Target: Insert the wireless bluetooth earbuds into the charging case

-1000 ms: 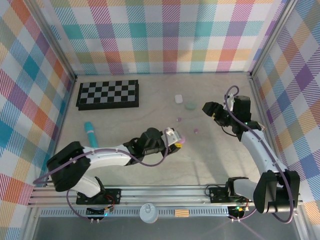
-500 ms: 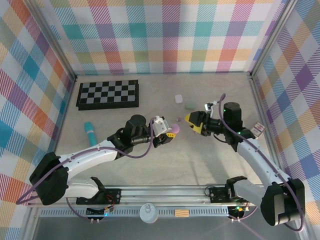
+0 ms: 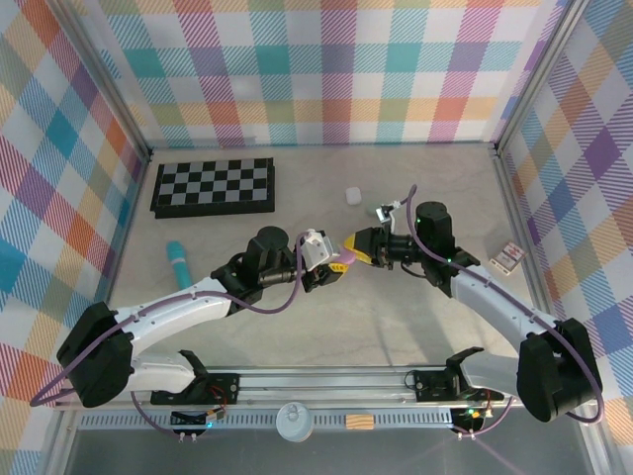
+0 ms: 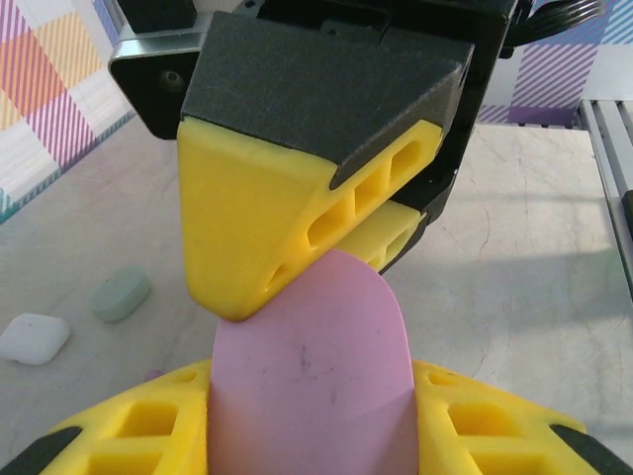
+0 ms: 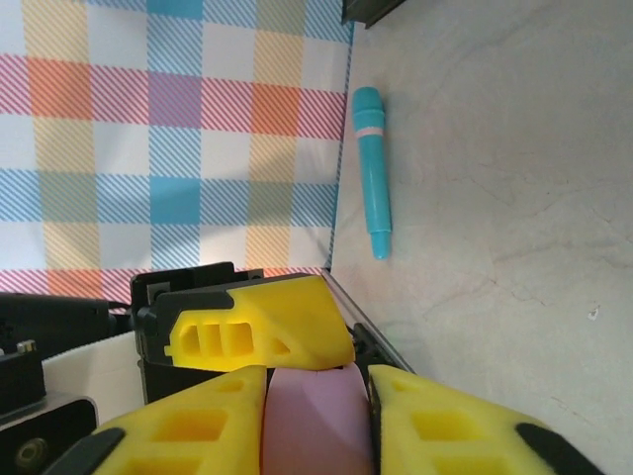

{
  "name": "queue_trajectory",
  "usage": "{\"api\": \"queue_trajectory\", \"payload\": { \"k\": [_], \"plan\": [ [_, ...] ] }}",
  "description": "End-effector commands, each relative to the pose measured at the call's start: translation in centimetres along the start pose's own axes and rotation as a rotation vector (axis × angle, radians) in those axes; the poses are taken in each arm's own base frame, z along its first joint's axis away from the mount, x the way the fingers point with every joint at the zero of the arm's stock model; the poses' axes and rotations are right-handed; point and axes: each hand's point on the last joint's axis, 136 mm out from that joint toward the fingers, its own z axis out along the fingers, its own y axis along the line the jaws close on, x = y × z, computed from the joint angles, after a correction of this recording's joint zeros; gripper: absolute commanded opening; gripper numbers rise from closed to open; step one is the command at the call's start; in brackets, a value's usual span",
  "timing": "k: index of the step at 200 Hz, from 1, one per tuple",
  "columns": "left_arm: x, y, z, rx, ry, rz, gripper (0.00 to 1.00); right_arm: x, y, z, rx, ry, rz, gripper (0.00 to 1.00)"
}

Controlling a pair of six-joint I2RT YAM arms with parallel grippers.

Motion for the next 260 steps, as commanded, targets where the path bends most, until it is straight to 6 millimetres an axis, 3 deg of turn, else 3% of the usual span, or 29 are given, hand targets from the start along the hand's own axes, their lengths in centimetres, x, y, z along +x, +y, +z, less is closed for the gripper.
{"api": "queue_trajectory", "payload": {
  "k": [1,8,22,39,71,107,144,169,204,229,260],
  "plan": [
    [-1.9,1.0,-0.5,-0.043,-0.054,0.015,0.30,0.2,1.3,-0.1,-0.044,0.007,-0.021,0.26],
    [-1.9,1.0,-0.4,-0.044,-0.055,0.014,0.30,0.2,1.4,-0.1,-0.044,0.008,-0.016,0.30],
    [-2.0,1.3,-0.4,-0.059,-0.061,0.011,0.30,0.2,1.6,-0.2,-0.042,0.012,-0.017,0.47],
    [-2.0,1.6,-0.4,-0.073,-0.064,0.008,0.30,0.4,1.6,-0.2,-0.044,0.018,-0.016,0.49],
    [-1.9,2.1,-0.1,-0.087,-0.059,0.003,0.30,0.7,1.9,-0.3,-0.058,0.028,-0.020,0.44],
    [-2.2,2.2,0.2,-0.084,-0.071,0.001,0.32,0.6,2.1,-0.2,-0.063,0.031,-0.022,0.23],
    [-3.2,3.7,-0.9,-0.106,-0.198,-0.094,0.70,-0.2,3.9,-0.7,-0.113,0.005,-0.032,0.20],
    [-4.4,3.7,-2.2,-0.085,-0.311,-0.118,0.85,-1.4,5.9,-1.5,-0.189,-0.037,-0.022,0.18],
    [-6.3,4.1,-4.1,-0.088,-0.507,-0.118,0.85,-2.3,8.8,-2.2,-0.307,-0.071,-0.027,0.18],
    [-7.6,4.8,-5.2,-0.064,-0.644,-0.143,0.80,-2.6,9.5,-2.3,-0.349,-0.080,-0.007,0.16],
    [-8.1,4.5,-4.5,-0.003,-0.648,-0.113,0.76,-2.6,9.7,-2.0,-0.361,-0.072,0.004,0.14]
  ]
}}
